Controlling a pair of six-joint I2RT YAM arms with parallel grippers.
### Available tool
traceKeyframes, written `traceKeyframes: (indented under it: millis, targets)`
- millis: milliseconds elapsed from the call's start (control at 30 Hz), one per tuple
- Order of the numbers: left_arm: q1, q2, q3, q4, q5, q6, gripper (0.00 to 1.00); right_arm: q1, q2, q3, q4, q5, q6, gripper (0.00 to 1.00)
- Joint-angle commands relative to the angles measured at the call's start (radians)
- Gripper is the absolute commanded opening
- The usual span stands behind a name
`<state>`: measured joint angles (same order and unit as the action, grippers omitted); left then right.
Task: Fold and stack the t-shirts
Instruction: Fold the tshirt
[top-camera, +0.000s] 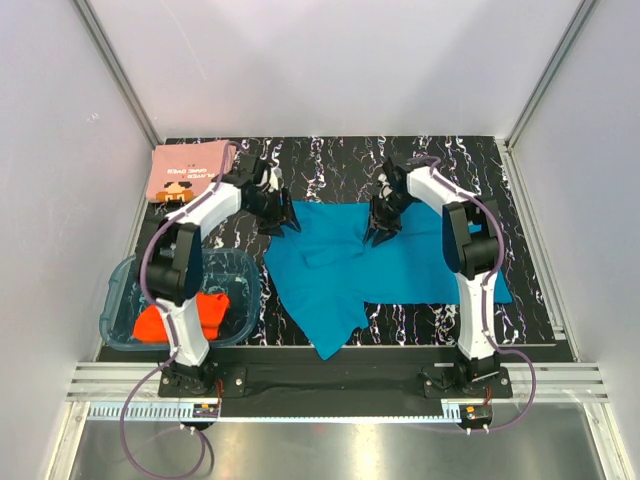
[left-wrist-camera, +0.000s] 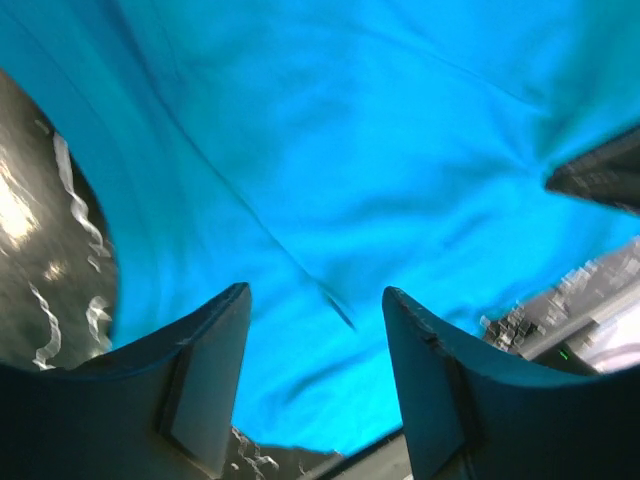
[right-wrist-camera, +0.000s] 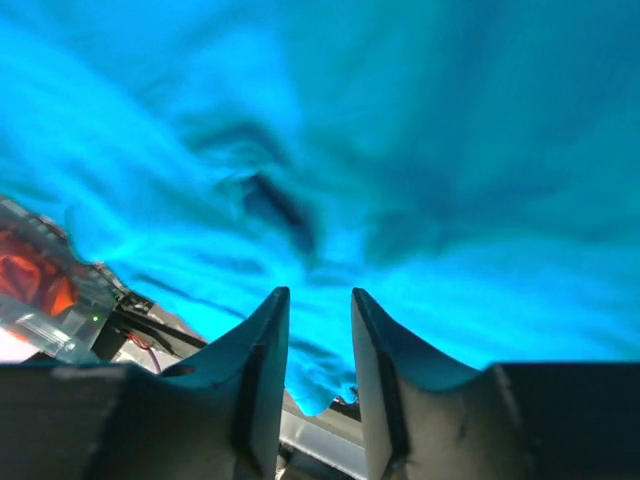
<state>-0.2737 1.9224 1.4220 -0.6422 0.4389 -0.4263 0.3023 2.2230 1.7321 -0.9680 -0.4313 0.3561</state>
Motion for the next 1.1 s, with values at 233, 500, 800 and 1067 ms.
traceKeyframes:
  millis: [233, 500, 800, 1067]
  targets:
    - [-0.100, -0.260, -0.362, 0.305, 0.158, 0.008, 0.70, 0.032, -0.115, -0.015, 0.048, -0.037, 0.012, 0.40]
    - [-0.160, -0.197, -0.348, 0.355, 0.045, 0.004, 0.72, 0.032, -0.198, -0.123, 0.077, -0.004, -0.005, 0.40]
    - [-0.168, -0.108, -0.316, 0.400, -0.019, 0.011, 0.67, 0.034, -0.279, -0.259, 0.135, -0.017, 0.024, 0.40]
    - [-0.173, -0.051, -0.255, 0.386, 0.043, -0.020, 0.63, 0.032, -0.299, -0.278, 0.143, -0.023, 0.035, 0.39]
